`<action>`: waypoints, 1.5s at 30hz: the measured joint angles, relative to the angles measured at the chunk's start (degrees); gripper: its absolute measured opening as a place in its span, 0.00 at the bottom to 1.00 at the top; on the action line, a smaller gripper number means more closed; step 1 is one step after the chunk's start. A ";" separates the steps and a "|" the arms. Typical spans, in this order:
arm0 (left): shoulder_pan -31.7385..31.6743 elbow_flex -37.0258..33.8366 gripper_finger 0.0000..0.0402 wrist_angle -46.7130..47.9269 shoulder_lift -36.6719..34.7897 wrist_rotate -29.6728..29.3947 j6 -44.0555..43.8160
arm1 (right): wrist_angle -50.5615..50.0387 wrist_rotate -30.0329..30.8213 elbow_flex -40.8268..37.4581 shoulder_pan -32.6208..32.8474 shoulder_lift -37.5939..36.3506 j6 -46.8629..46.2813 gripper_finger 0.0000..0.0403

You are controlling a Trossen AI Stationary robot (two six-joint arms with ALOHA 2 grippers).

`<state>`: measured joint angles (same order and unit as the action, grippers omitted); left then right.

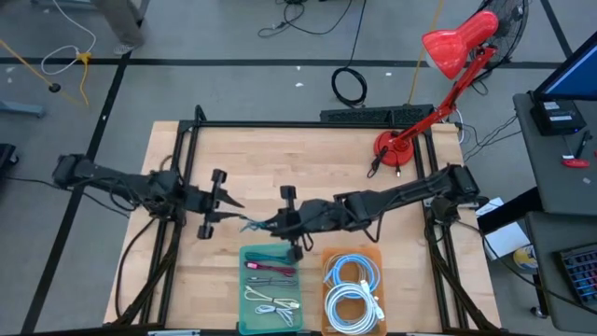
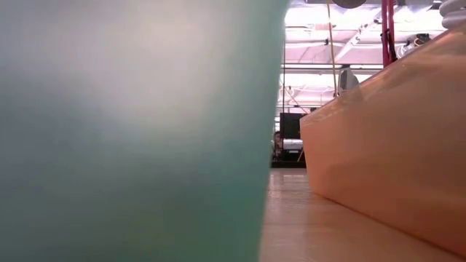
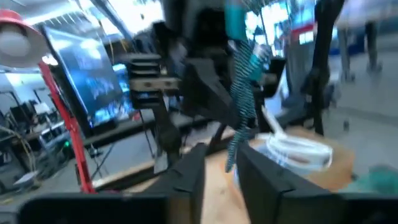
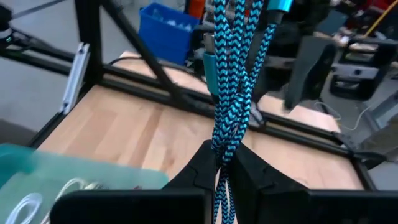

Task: Pick & Place USB Port
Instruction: Put the blue charger cable into the green bin

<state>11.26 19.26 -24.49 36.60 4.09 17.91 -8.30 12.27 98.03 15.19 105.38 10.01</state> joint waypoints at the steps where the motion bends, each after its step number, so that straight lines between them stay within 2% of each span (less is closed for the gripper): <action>1: 0.68 1.81 0.26 1.99 1.32 -0.98 1.07 | 0.63 -0.01 -0.01 -0.38 0.00 0.16 0.03; 7: 3.15 9.00 0.48 3.29 8.46 -7.64 3.00 | 2.50 -0.25 -0.02 -2.65 0.00 0.82 0.03; 10: 3.13 9.80 0.52 3.67 9.51 -9.27 3.00 | 2.82 -0.15 -0.78 -2.99 0.00 1.21 0.03; 14: 3.13 10.00 0.53 3.34 9.46 -9.44 2.49 | 3.56 -0.15 -1.78 -3.25 0.04 2.30 0.03; 27: 3.13 10.00 0.35 3.45 9.53 -9.68 0.40 | 7.46 -0.57 -1.78 -5.88 0.02 3.10 0.03; 40: 2.48 10.00 0.32 2.49 9.53 -10.80 -1.54 | 10.14 -3.41 -1.72 -7.35 2.06 2.70 0.03; 42: 2.21 10.00 0.27 2.50 9.53 -11.80 -2.22 | 9.93 -3.37 -1.72 -7.37 2.14 2.87 0.03; 45: 2.21 10.00 0.11 3.16 9.50 -13.50 -3.09 | 8.97 -3.24 -1.72 -7.41 2.13 4.28 0.09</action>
<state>13.47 29.26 -21.32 46.11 -9.41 14.82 0.67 9.03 96.31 7.78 107.51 14.29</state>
